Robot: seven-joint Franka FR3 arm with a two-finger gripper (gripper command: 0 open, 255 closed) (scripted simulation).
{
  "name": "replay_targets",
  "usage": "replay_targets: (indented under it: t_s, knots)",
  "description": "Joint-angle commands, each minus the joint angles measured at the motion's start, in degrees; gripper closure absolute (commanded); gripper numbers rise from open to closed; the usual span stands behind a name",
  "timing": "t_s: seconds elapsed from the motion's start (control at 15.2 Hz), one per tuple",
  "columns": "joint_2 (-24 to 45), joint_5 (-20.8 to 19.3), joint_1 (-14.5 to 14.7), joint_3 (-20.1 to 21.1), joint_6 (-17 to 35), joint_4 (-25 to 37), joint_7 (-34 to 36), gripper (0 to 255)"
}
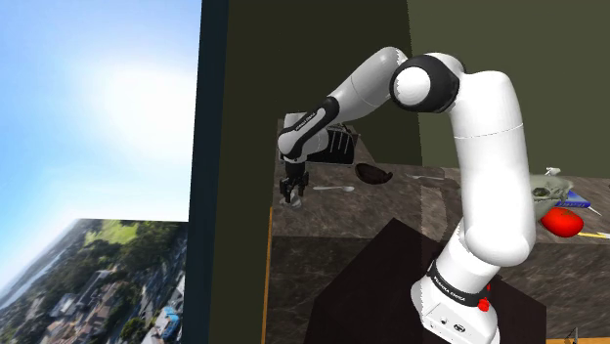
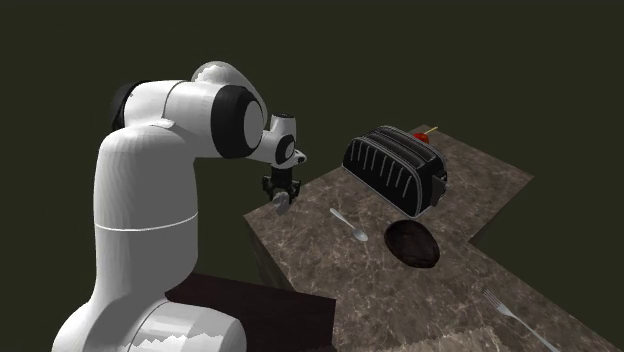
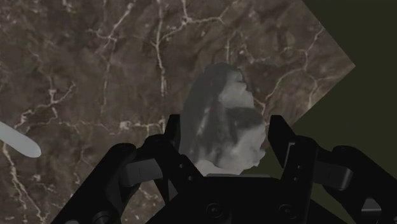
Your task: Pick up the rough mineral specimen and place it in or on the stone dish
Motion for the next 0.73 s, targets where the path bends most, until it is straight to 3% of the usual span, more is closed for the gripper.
replay_targets:
  t_s: [0.0, 0.66]
  knots:
    - [0.07, 0.00, 0.00, 0.00, -0.01, -0.03, 0.00, 255]
    - [-4.02, -0.51, 0.18, -0.32, -3.85, -0.26, 0.48, 255]
